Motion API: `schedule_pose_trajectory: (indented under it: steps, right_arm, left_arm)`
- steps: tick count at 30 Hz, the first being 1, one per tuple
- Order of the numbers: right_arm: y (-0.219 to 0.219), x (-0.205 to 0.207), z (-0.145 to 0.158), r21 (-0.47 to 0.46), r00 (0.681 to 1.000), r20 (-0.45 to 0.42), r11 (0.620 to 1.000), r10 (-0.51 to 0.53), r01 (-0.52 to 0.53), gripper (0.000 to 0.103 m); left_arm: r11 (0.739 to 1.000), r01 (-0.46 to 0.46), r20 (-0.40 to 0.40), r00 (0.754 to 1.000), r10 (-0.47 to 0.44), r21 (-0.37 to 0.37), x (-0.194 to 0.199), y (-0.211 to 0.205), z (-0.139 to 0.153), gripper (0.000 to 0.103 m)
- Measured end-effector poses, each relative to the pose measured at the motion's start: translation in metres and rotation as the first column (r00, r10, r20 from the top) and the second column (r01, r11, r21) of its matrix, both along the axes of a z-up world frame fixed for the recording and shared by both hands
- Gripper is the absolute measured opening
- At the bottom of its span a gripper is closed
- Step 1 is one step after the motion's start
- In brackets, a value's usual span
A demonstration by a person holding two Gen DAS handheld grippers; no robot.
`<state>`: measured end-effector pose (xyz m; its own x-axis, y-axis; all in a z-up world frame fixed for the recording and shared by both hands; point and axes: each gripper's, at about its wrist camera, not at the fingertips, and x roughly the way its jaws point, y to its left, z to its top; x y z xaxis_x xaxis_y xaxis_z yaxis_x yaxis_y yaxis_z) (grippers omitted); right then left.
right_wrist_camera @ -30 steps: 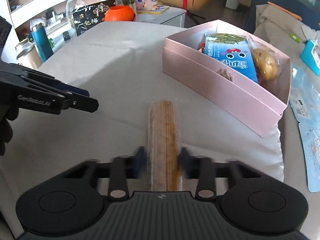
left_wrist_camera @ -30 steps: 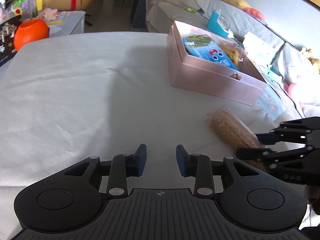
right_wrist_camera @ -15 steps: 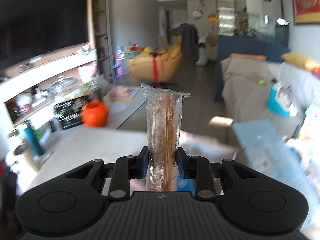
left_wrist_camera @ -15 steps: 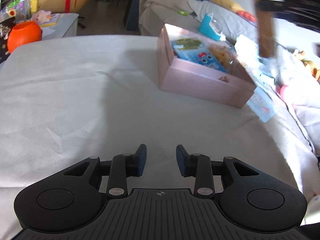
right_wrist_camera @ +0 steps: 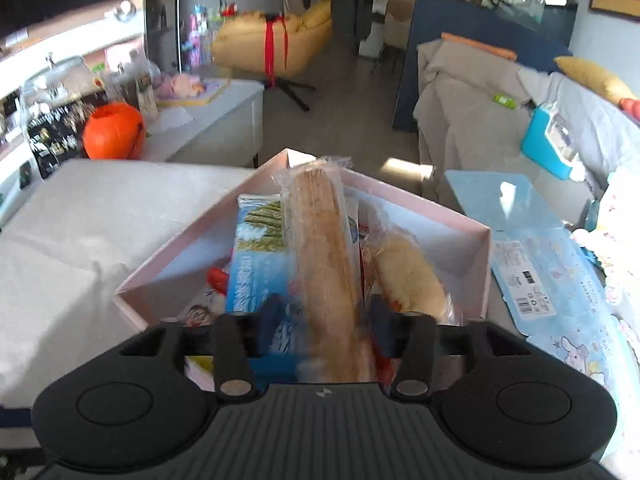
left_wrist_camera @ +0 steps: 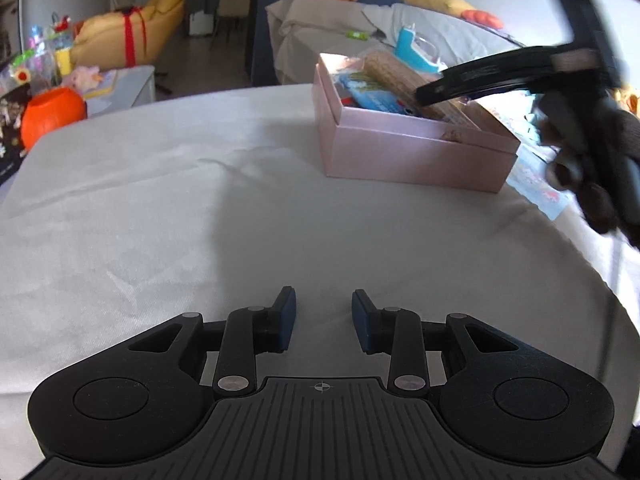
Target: Organize snacks
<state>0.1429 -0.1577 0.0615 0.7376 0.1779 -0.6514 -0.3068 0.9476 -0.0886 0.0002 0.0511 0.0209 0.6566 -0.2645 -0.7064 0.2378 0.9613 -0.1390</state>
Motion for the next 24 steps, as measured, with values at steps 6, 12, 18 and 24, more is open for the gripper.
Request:
schedule_pose_trajectory:
  steps: [6,12,18,24]
  right_arm:
    - [-0.009,-0.072,0.008,0.065,0.997,0.067,0.998,-0.025,0.020,0.100]
    - [0.005,-0.105,-0.043,0.071,0.994,-0.085,0.995,-0.069,0.075,0.100]
    - [0.001,-0.114,-0.066,0.061,0.976,-0.119,0.979,-0.184,0.192,0.103]
    - [0.000,-0.122,-0.068,0.068,0.969,-0.089,0.969,-0.231,0.237,0.103]
  left_arm:
    - [0.999,-0.039,0.056,0.998,0.038,0.017,-0.001,-0.010,-0.004,0.040]
    - [0.995,-0.046,0.123,0.992,0.036,0.085,-0.011,-0.029,-0.011,0.056]
    - [0.993,-0.092,0.150,0.985,0.080,0.071,-0.015,-0.031,-0.013,0.057]
    - [0.992,-0.098,0.160,0.984,0.084,0.083,-0.015,-0.033,-0.014,0.058]
